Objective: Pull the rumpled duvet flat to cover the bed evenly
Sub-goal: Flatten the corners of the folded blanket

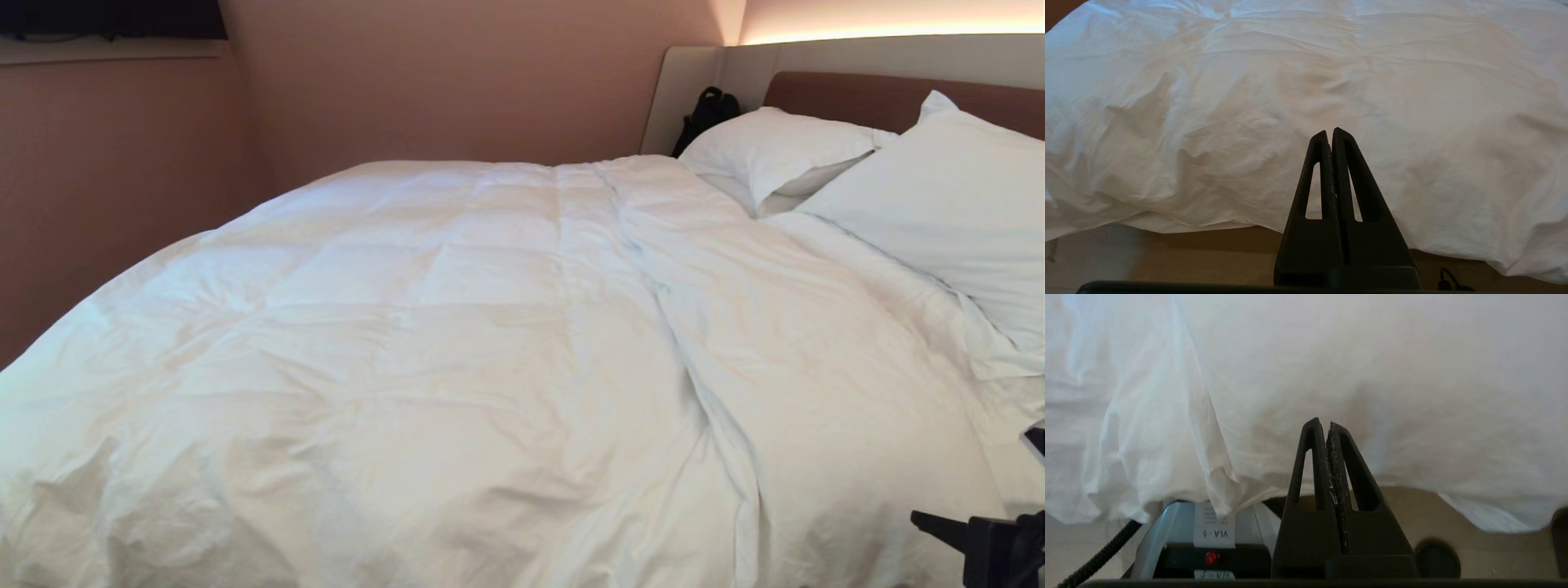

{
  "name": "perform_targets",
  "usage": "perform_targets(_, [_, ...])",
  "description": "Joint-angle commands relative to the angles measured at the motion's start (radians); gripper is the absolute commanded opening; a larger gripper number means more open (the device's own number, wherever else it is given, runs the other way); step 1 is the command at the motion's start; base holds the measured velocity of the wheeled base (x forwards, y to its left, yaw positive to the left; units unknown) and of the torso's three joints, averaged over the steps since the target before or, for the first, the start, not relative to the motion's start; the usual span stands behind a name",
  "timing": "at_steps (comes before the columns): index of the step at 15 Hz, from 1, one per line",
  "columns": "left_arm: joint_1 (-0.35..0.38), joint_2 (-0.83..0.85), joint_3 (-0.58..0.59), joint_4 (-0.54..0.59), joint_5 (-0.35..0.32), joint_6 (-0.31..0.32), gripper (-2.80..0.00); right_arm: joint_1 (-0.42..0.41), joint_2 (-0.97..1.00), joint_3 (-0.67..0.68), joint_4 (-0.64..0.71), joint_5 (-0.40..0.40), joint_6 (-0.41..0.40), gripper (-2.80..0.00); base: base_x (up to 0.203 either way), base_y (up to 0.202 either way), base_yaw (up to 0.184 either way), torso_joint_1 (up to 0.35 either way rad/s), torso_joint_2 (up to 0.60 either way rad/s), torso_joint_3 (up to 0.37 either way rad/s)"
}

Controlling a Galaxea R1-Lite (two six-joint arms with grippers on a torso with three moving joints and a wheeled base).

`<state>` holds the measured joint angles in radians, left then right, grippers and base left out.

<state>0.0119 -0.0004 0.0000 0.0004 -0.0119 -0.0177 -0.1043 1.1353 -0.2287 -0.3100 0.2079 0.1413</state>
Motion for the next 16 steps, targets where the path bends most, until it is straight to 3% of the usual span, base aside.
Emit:
perform_targets(1, [0.000,0.000,0.000,0.000,0.000,0.001,-2.80,-0.001,0.018,0.007,-0.160,0.001,0.005,-2.80,0.000,0.000,0.000,0.000,0.00,0.000])
perform_targets(7, [0.000,0.000,0.000,0.000,0.000,0.001,-2.80,-0.003,0.061,0.009,-0.166,0.001,0.040,-2.80,0.000,0.000,0.000,0.000,0.00,0.000])
perform_targets(11, [0.000,0.000,0.000,0.000,0.000,0.001,-2.80,-0.005,0.164,0.017,-0.270,-0.004,0.060,-2.80,0.000,0.000,0.000,0.000,0.00,0.000])
perform_targets(16, [0.000,0.000,0.000,0.000,0.000,0.001,-2.80,-0.017,0.173,0.015,-0.278,-0.005,0.060,-2.80,0.000,0.000,0.000,0.000,0.00,0.000])
